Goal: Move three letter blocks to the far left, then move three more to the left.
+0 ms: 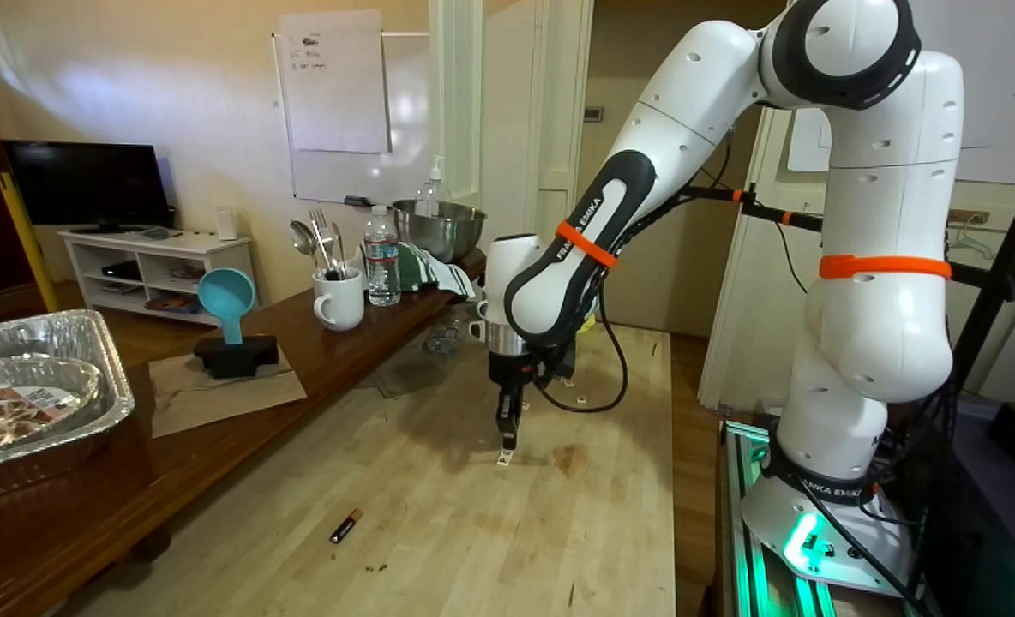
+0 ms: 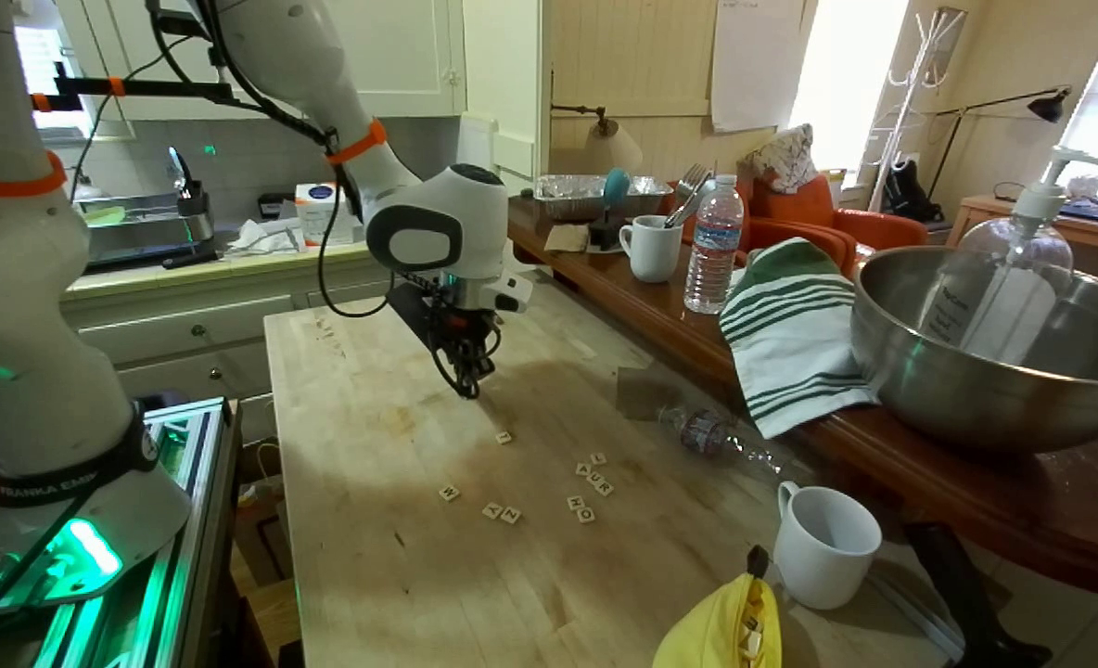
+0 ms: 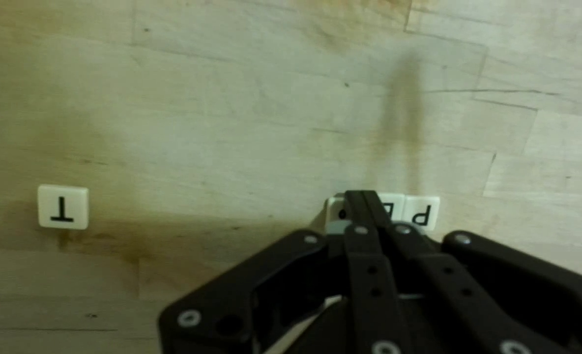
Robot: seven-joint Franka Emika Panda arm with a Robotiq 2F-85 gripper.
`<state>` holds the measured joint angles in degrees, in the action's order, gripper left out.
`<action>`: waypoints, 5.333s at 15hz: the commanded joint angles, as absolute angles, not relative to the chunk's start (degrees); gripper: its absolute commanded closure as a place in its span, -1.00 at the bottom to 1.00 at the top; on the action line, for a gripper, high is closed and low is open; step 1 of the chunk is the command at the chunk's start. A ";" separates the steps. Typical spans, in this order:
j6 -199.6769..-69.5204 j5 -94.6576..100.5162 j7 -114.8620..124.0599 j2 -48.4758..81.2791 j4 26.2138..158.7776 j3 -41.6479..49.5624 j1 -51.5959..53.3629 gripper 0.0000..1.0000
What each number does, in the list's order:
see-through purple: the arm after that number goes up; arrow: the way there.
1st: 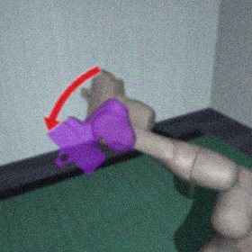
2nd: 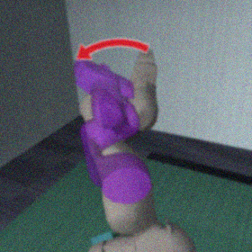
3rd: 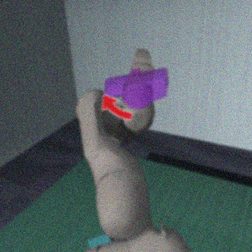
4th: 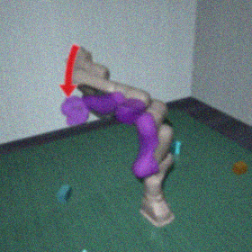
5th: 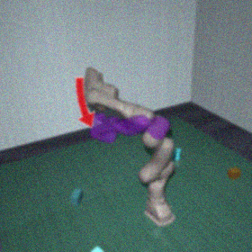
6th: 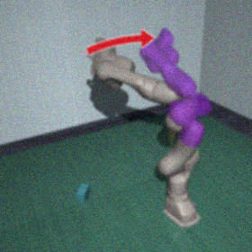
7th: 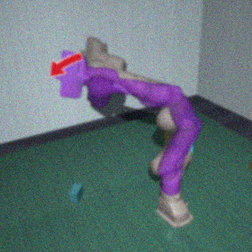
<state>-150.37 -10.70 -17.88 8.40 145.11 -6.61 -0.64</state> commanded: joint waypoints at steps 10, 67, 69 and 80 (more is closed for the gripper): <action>-146.47 -14.52 -14.55 7.57 144.94 -8.48 1.72 1.00; -160.53 -16.46 -65.54 15.78 134.87 0.81 -17.53 1.00; -161.99 -16.85 -66.20 16.73 134.64 -0.12 -18.44 1.00; -164.02 -14.82 -64.53 19.31 134.34 -3.76 -21.18 1.00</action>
